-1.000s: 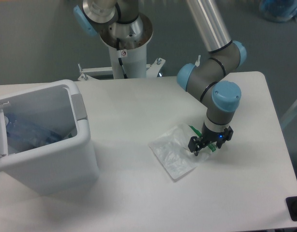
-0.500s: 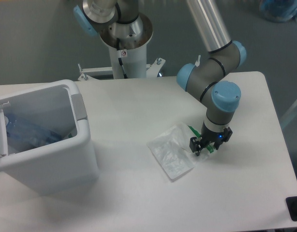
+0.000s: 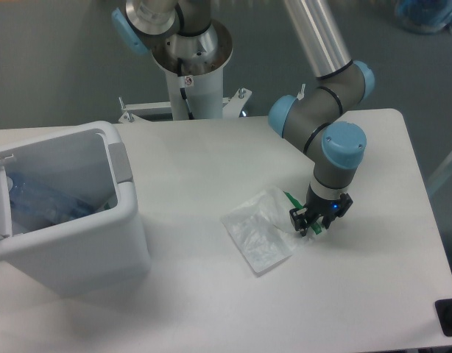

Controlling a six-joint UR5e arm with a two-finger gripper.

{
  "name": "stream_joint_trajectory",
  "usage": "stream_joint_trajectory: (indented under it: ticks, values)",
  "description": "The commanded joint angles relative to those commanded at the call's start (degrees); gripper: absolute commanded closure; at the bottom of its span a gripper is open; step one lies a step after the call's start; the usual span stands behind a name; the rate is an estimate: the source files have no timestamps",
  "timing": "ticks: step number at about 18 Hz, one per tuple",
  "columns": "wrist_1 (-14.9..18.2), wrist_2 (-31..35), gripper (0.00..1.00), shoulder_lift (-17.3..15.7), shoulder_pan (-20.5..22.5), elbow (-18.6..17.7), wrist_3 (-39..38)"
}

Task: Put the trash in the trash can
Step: 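Pinch the bag edge by the green strip with the gripper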

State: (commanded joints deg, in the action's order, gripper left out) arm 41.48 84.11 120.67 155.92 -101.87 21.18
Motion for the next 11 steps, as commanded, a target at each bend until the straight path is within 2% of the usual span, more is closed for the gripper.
stream_joint_trajectory:
  ticks: [3, 6, 11]
  values:
    - [0.0, -0.1, 0.55, 0.1, 0.1, 0.0, -0.3]
    - [0.0, -0.1, 0.57, 0.0, 0.1, 0.0, -0.3]
    - [0.0, -0.3, 0.66, -0.1, 0.0, -0.1, -0.4]
